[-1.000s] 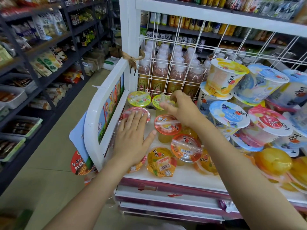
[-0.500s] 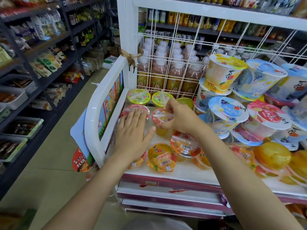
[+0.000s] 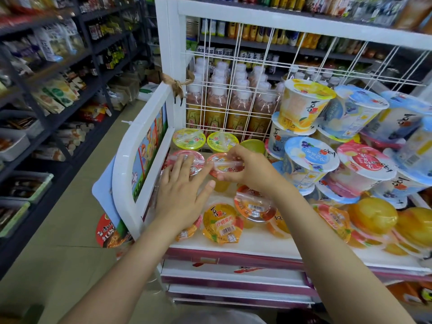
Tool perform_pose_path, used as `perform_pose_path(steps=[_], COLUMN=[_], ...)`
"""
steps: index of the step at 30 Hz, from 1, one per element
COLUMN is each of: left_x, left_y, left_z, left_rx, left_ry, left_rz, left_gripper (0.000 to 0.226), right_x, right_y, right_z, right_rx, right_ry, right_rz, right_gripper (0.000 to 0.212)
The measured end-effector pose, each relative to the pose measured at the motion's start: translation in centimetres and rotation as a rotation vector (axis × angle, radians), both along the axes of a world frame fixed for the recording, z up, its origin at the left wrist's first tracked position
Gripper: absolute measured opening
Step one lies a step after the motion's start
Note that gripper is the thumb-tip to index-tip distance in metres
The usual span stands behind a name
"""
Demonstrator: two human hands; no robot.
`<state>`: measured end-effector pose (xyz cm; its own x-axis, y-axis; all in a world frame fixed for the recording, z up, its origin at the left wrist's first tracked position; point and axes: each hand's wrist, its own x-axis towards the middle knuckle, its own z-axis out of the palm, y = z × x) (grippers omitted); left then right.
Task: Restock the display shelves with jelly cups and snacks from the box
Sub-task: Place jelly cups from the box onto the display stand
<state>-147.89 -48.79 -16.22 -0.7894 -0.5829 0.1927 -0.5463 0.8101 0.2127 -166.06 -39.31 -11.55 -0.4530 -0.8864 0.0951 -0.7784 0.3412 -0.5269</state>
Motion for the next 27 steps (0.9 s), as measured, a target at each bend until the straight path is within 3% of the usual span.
perform_pose_path(steps=[6, 10, 12, 14, 19, 23, 27], left_x=[0.0, 0.6, 1.1, 1.6, 2.4, 2.2, 1.3], left_y=[-0.1, -0.4, -0.3, -0.1, 0.7, 0.7, 0.8], left_z=[-0.1, -0.7, -1.2, -1.5, -1.6, -2.0, -1.5], left_rx=[0.006, 0.042, -0.072, -0.149, -0.209, -0.293, -0.335], left_ry=[0.026, 0.342, 0.518, 0.589, 0.579, 0.46, 0.438], left_rz=[-0.019, -0.033, -0.011, 0.015, 0.013, 0.058, 0.029], left_gripper=[0.071, 0.056, 0.037, 0.028, 0.025, 0.039, 0.043], right_x=[-0.1, 2.0, 3.9, 5.4, 6.0, 5.8, 5.2], right_y=[0.1, 1.4, 2.4, 2.9, 2.5, 2.5, 3.5], right_z=[-0.6, -0.2, 0.4, 0.7, -0.7, -0.7, -1.0], right_rx=[0.001, -0.184, -0.259, -0.159, 0.211, 0.214, 0.026], right_ry=[0.066, 0.183, 0.111, 0.027, 0.319, 0.299, 0.222], right_rz=[-0.045, -0.039, 0.085, 0.258, 0.348, 0.347, 0.291], right_gripper=[0.059, 0.052, 0.039, 0.032, 0.053, 0.053, 0.046])
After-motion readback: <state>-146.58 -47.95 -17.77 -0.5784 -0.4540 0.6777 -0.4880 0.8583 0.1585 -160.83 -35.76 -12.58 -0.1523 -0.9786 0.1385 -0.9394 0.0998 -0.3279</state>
